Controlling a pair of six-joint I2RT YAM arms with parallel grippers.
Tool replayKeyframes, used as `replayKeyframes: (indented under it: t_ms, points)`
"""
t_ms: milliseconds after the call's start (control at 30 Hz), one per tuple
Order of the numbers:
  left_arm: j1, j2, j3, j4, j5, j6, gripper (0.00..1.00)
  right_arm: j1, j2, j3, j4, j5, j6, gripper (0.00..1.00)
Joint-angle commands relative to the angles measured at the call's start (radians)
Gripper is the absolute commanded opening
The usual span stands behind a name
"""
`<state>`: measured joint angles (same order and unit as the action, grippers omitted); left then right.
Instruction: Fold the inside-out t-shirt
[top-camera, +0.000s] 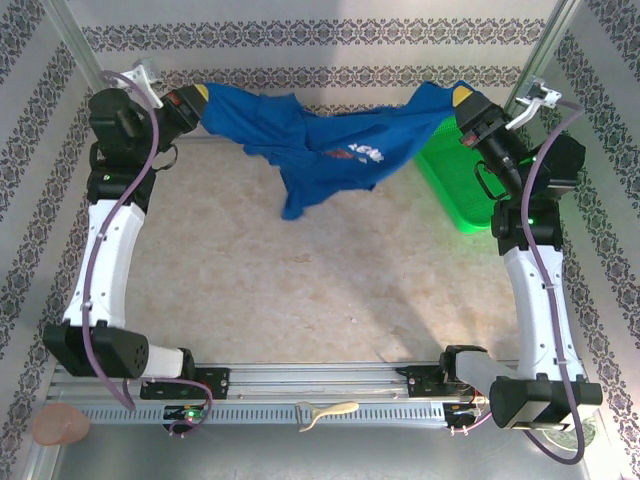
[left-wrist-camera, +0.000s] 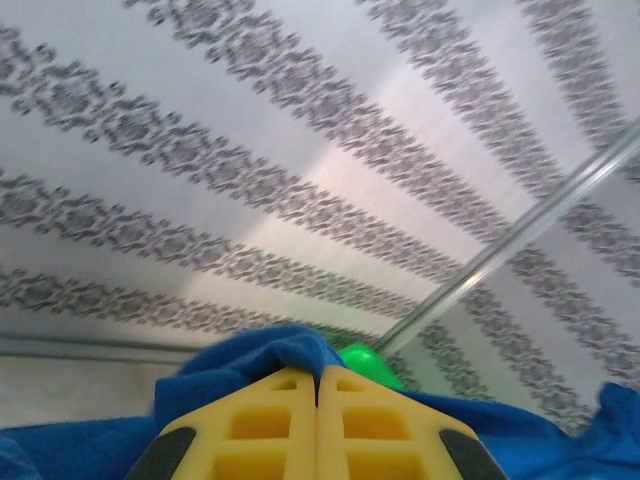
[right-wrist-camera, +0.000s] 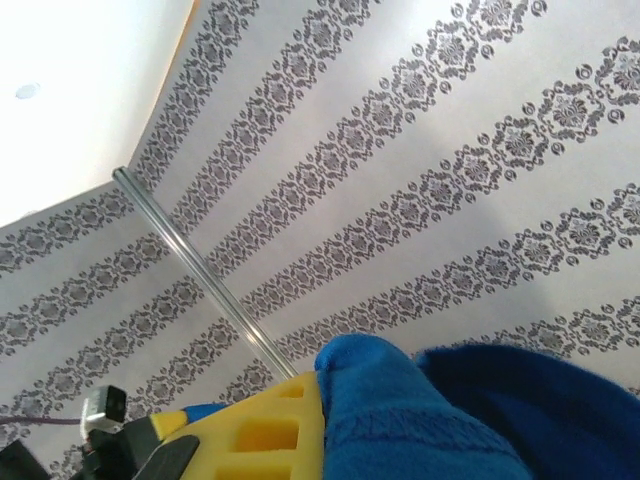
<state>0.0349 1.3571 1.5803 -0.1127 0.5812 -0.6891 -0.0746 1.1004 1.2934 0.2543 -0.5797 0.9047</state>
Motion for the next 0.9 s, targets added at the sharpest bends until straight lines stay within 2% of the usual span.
replayKeyframes:
  t_ms: [0,100,200,267,367,400,433,467,533,567,633,733,867]
  points:
    - [0.005,-0.043,-0.045,0.055,0.044,-0.098,0.00,0.002,-0.048,-0.003,-0.016,0.043,0.020,0.00]
    - [0.006,-0.105,-0.092,0.145,0.054,-0.169,0.00,0.002,-0.097,-0.029,0.003,0.049,0.032,0.00]
    - [0.005,-0.140,-0.106,0.083,-0.020,-0.145,0.00,0.002,-0.113,-0.023,-0.018,0.068,0.022,0.00]
    - [0.015,-0.109,-0.073,-0.042,-0.092,-0.091,0.00,0.001,-0.089,-0.007,-0.038,0.064,0.013,0.00]
    - [0.066,-0.011,-0.063,-0.115,-0.148,-0.033,0.00,0.006,-0.045,0.012,-0.027,0.065,0.030,0.00]
    - [0.096,0.037,-0.063,-0.115,-0.130,-0.035,0.00,0.013,-0.027,0.020,-0.023,0.063,0.034,0.00]
    - [0.121,0.075,-0.070,-0.099,-0.094,-0.041,0.05,0.022,-0.012,0.028,-0.023,0.058,0.034,0.00]
    - [0.144,0.120,-0.075,-0.085,-0.053,-0.057,0.15,0.035,0.005,0.039,-0.023,0.056,0.030,0.00]
    - [0.164,0.177,-0.088,-0.069,0.030,-0.054,0.43,0.063,0.032,0.055,-0.028,0.052,0.015,0.00]
    - [0.162,0.192,-0.093,-0.095,0.050,-0.037,0.52,0.078,0.043,0.063,-0.034,0.053,0.001,0.00]
    - [0.149,0.177,-0.154,-0.086,0.095,-0.022,0.60,0.104,0.058,0.074,-0.040,0.055,-0.015,0.00]
    - [0.090,0.082,-0.326,-0.062,0.104,-0.007,0.65,0.146,0.075,0.086,-0.052,0.070,-0.042,0.00]
    - [-0.097,-0.071,-0.563,-0.049,0.022,0.029,0.70,0.201,0.097,0.103,-0.068,0.084,-0.073,0.00]
